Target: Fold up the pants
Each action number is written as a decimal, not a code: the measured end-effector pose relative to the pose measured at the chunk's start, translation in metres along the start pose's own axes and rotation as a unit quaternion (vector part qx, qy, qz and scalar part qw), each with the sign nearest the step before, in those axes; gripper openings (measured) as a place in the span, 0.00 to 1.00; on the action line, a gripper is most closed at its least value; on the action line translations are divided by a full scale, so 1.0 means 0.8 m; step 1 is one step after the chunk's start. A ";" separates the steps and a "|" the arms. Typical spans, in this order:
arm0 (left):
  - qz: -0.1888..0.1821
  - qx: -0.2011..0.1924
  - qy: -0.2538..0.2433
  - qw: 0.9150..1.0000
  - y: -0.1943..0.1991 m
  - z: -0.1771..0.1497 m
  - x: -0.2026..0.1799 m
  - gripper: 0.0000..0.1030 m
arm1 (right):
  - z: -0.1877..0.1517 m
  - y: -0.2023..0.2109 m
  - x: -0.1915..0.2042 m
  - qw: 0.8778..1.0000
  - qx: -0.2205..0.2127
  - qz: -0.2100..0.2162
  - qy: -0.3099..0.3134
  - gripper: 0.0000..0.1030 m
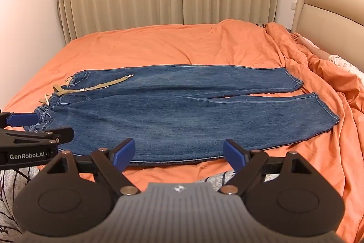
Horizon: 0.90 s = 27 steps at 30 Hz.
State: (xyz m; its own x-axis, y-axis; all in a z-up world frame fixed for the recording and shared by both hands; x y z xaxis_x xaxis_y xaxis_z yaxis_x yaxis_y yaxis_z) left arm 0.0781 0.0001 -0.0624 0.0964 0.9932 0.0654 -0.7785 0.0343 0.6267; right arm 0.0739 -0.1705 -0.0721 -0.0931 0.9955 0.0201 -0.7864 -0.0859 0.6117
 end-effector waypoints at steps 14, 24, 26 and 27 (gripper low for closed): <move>0.000 0.003 0.004 1.000 0.000 -0.002 0.011 0.92 | 0.002 0.012 0.016 1.000 -0.003 0.004 0.006 0.79; 0.004 0.003 0.010 1.000 0.004 -0.005 0.010 0.92 | 0.003 0.005 0.009 1.000 -0.002 0.010 0.003 0.79; 0.002 0.004 0.011 1.000 0.004 -0.004 0.011 0.92 | 0.002 0.006 0.009 1.000 -0.002 0.010 0.002 0.79; 0.002 0.004 0.010 1.000 0.004 -0.005 0.011 0.92 | 0.002 0.006 0.010 1.000 -0.002 0.010 0.003 0.79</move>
Point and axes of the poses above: each gripper's, at about its wrist camera, not at the fingertips, and y roughly against the way its jaws point, x to its left, z to its top, the point moved 10 cm from there along -y, roughly the way its jaws point, and after that the axes turned 2 degrees about -z, right-handed, at the moved point
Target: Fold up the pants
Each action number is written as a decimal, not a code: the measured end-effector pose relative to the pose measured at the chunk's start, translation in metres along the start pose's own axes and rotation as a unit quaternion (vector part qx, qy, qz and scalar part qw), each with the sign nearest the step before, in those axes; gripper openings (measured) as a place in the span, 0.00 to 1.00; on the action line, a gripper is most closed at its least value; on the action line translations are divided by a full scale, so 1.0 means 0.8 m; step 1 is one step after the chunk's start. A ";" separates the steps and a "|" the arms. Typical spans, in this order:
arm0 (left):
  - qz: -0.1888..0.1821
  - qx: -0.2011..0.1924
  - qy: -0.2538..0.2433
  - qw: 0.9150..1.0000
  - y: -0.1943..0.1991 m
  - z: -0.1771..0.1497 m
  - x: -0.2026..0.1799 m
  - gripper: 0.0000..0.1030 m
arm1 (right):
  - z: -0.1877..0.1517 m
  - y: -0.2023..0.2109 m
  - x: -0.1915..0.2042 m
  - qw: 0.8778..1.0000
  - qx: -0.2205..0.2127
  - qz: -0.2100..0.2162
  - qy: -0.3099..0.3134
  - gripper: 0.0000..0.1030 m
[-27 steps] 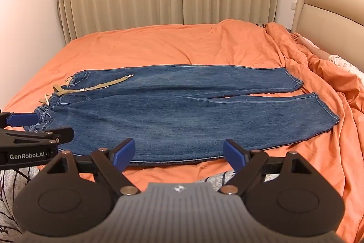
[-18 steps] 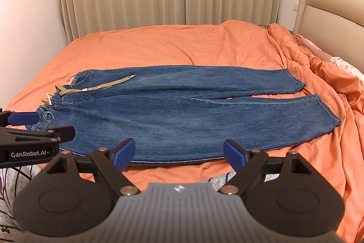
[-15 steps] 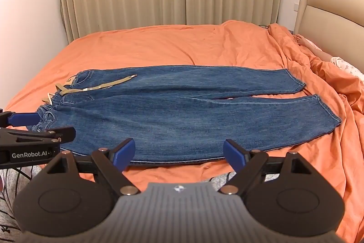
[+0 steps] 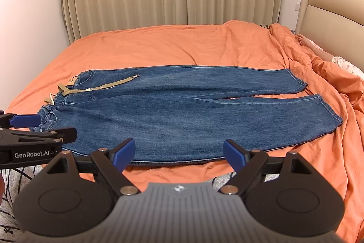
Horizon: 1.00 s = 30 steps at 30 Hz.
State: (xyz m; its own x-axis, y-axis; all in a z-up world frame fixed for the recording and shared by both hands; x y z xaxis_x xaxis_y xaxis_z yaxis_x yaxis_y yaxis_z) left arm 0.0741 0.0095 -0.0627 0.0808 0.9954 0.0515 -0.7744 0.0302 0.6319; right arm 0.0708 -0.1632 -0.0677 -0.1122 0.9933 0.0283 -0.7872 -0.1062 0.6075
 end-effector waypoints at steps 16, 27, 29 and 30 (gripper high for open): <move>0.000 0.000 0.000 1.000 0.000 0.000 0.001 0.92 | 0.000 0.004 -0.001 1.000 -0.001 0.003 -0.004 0.79; 0.000 0.001 0.001 1.000 0.000 0.000 0.000 0.92 | 0.001 0.003 0.000 1.000 -0.001 0.003 -0.004 0.79; 0.001 0.001 0.000 1.000 0.000 0.000 0.000 0.92 | 0.000 0.004 -0.001 1.000 0.000 0.004 -0.004 0.79; 0.001 0.001 0.000 1.000 0.000 0.000 0.001 0.92 | 0.000 0.004 0.000 1.000 0.000 0.004 -0.004 0.79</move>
Point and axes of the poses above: each gripper's, at about its wrist camera, not at the fingertips, and y roughly against the way its jaws point, x to its left, z to its top, the point moved 10 cm from there along -y, roughly the way its jaws point, and after that the axes turned 2 degrees about -z, right-handed, at the moved point
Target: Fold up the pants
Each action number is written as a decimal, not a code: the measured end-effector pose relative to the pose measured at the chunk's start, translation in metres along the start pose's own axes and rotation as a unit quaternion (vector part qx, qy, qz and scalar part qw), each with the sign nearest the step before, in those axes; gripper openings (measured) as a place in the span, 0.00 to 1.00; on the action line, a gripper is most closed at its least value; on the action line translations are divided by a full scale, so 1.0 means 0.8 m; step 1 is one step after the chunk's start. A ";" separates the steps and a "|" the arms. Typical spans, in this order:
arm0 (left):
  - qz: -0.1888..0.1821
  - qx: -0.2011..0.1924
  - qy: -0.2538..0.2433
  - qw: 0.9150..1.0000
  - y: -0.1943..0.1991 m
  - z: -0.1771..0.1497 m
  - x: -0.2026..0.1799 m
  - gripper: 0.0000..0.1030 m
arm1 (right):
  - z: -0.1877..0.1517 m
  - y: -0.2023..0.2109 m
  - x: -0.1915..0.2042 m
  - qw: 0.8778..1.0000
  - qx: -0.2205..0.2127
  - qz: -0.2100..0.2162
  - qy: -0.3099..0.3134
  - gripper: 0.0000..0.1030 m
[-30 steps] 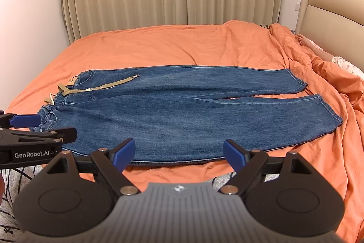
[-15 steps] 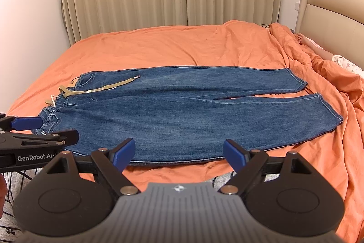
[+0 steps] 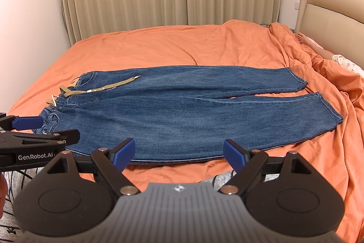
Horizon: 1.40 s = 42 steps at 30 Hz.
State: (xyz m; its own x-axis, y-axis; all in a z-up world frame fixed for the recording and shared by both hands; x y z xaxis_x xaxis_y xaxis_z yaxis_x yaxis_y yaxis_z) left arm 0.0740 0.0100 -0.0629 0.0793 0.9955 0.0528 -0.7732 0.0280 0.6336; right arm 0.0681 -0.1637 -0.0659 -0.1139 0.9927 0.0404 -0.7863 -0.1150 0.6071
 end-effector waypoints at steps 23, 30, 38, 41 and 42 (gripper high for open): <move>-0.002 0.001 0.001 1.000 0.003 -0.001 -0.002 0.91 | 0.000 0.003 0.001 1.000 0.001 0.002 0.000 0.79; -0.001 0.002 0.000 1.000 0.004 -0.001 -0.004 0.92 | -0.001 0.004 0.002 1.000 0.001 0.004 -0.001 0.79; 0.001 0.009 -0.002 1.000 0.000 -0.003 -0.002 0.92 | -0.001 0.004 0.002 1.000 0.001 0.005 0.000 0.79; -0.001 0.015 -0.012 1.000 -0.006 -0.008 0.001 0.92 | -0.002 0.000 -0.001 1.000 -0.002 0.004 0.000 0.79; -0.001 0.018 -0.018 1.000 -0.010 -0.010 0.002 0.92 | -0.002 -0.002 -0.003 1.000 -0.005 0.004 0.003 0.79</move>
Point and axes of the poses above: each gripper's, at about its wrist camera, not at the fingertips, and y roughly against the way its jaws point, x to its left, z to its top, the point moved 10 cm from there along -y, roughly the way its jaws point, and after that the axes turned 2 degrees about -z, right-handed, at the moved point
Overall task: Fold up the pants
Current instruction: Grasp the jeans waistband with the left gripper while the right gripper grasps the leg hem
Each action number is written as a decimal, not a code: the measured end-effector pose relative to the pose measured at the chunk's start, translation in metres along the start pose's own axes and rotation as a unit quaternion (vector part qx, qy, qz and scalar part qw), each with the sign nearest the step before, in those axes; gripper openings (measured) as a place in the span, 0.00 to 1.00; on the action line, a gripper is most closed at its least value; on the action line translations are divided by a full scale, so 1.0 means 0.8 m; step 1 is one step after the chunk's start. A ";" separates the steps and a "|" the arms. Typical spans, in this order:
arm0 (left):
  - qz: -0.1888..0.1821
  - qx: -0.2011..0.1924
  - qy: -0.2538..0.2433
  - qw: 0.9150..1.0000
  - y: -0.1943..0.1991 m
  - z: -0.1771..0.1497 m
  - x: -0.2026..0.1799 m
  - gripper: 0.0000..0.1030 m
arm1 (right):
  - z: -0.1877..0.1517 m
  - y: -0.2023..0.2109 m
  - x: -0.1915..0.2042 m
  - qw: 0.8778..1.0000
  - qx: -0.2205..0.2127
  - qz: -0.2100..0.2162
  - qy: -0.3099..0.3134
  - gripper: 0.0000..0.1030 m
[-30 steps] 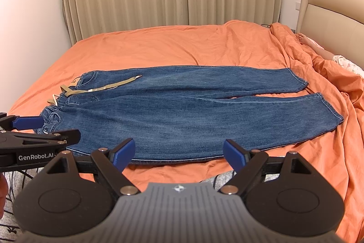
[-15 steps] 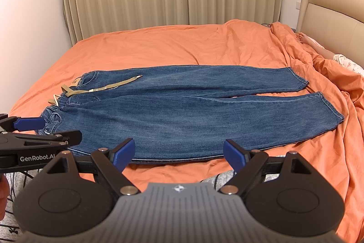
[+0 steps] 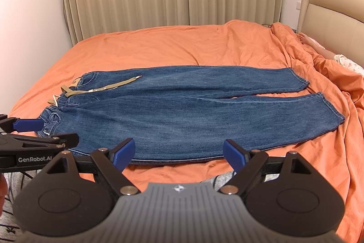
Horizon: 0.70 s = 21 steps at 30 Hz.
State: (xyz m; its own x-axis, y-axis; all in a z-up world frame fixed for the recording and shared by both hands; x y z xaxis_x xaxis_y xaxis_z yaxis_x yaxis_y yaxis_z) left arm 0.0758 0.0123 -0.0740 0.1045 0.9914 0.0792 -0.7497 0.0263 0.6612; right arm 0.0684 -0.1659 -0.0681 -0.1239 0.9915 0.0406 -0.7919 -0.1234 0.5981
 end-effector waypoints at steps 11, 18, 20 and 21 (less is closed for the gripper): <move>-0.027 0.019 -0.041 0.999 -0.038 0.005 0.048 0.72 | 0.007 -0.060 -0.036 0.998 0.011 -0.001 0.061 0.77; -0.072 0.040 -0.117 0.990 -0.070 0.017 0.083 0.59 | 0.026 -0.097 -0.073 0.995 0.022 -0.025 0.093 0.48; -0.087 0.052 -0.163 0.981 -0.080 0.013 0.087 0.59 | 0.032 -0.108 -0.089 0.995 0.028 -0.027 0.090 0.47; -0.093 0.061 -0.184 0.976 -0.086 0.008 0.089 0.61 | 0.035 -0.113 -0.097 0.995 0.029 -0.030 0.088 0.47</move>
State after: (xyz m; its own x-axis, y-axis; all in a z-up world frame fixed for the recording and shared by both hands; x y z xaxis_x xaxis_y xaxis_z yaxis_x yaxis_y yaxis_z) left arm 0.1391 0.0806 -0.1088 0.4769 0.8565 0.1973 -0.6135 0.1637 0.7725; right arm 0.1665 -0.2307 -0.1030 -0.1847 0.9735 -0.1350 -0.7662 -0.0566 0.6402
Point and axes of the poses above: each gripper's, at about its wrist camera, not at the fingertips, and y roughly against the way its jaws point, x to its left, z to its top, the point moved 10 cm from there along -y, roughly the way its jaws point, and after that the axes turned 2 degrees about -z, right-handed, at the moved point
